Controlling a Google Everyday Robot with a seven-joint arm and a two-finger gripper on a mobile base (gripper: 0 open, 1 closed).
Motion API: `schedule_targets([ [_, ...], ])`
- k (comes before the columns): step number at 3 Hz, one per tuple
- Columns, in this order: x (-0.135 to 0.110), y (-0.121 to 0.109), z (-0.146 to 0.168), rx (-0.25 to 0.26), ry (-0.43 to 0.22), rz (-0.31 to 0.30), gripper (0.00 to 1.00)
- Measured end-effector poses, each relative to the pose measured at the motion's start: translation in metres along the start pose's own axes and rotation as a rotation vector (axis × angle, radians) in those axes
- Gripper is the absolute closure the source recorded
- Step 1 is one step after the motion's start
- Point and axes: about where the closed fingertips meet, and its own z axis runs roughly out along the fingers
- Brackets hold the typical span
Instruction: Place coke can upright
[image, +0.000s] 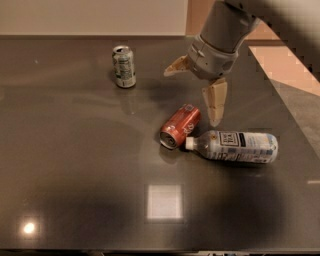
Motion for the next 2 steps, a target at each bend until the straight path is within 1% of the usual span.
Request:
schedule_targets([
  [1,-0.001,-0.005,0.02,-0.034,-0.004,-0.121,0.0],
  [2,0.0,-0.009,0.034,-0.053,0.01,-0.202,0.0],
])
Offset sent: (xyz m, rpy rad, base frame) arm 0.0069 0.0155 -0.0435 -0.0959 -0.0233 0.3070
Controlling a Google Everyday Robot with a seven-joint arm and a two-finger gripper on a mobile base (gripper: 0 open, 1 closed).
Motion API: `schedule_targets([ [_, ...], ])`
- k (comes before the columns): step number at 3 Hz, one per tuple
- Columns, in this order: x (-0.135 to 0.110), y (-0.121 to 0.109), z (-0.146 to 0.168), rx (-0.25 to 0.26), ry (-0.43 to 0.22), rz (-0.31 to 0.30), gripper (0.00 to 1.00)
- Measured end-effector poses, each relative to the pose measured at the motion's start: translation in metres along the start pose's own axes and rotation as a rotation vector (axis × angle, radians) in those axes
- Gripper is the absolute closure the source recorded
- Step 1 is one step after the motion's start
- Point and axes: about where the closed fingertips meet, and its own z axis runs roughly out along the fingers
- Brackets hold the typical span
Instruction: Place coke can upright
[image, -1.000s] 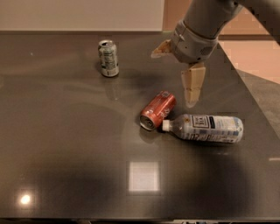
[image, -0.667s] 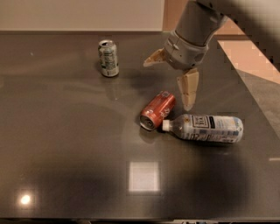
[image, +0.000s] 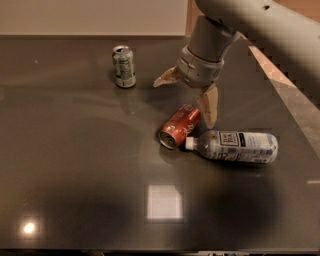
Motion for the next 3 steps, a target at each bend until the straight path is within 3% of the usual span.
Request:
schedule_targets([
  [1,0.001,-0.004,0.012,-0.02,0.022,-0.067,0.0],
  [3,-0.016,-0.003,0.024,-0.085,0.027,-0.114,0.0],
])
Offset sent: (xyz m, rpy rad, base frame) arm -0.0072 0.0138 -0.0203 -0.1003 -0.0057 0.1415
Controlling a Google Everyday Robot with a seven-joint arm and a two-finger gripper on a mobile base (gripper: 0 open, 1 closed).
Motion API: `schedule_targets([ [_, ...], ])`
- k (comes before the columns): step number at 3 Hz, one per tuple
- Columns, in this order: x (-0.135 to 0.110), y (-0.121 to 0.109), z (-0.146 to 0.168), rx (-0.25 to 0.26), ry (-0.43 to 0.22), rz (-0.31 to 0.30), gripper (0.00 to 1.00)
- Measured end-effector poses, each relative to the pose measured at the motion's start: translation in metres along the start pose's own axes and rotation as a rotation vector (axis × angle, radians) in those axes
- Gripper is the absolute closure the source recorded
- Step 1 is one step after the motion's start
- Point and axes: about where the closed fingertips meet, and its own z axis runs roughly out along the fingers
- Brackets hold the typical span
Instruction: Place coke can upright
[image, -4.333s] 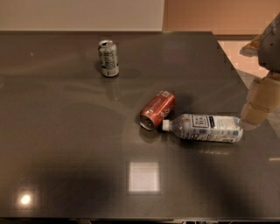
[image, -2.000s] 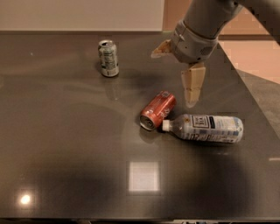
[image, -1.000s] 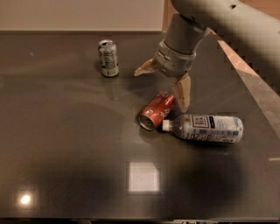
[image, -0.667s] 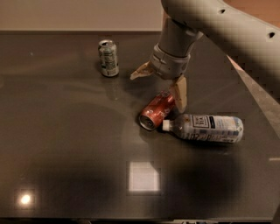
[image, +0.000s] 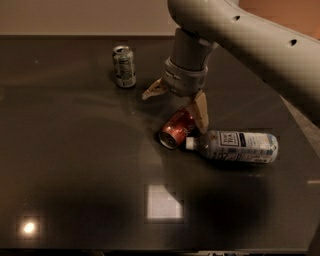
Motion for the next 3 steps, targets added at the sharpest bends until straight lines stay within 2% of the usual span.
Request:
schedule_targets([
  [3,-0.043,0.012,0.013,-0.074,-0.057,-0.018,0.0],
])
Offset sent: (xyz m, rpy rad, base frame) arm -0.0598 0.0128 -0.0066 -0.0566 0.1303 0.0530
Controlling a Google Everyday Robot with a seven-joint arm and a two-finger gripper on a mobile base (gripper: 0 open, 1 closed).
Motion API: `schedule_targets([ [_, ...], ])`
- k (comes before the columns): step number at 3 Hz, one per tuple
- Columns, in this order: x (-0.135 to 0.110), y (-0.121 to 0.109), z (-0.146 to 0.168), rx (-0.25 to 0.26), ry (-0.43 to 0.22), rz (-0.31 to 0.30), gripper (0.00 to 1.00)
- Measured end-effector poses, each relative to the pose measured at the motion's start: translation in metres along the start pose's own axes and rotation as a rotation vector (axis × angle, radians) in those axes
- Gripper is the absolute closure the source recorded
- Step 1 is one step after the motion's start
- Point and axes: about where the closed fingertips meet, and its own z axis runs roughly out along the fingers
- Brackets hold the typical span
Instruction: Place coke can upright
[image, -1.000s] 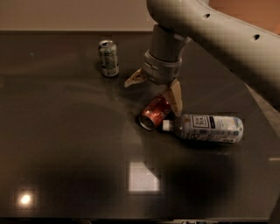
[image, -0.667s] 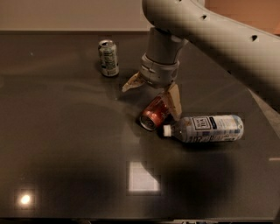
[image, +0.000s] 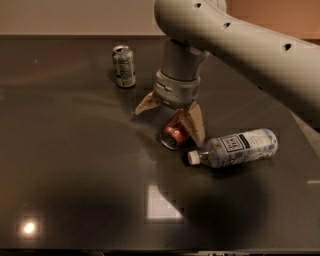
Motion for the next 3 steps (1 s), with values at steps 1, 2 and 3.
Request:
schedule_targets([
  [1,-0.0024,-0.0002,0.0046,-0.016,-0.005,0.017,0.18],
  [2,0.0012,-0.0023,0.005,-0.022,0.004,0.036,0.42],
  [3,0.0057,-0.0069,-0.0012,-0.007,0.019,0.069,0.65],
])
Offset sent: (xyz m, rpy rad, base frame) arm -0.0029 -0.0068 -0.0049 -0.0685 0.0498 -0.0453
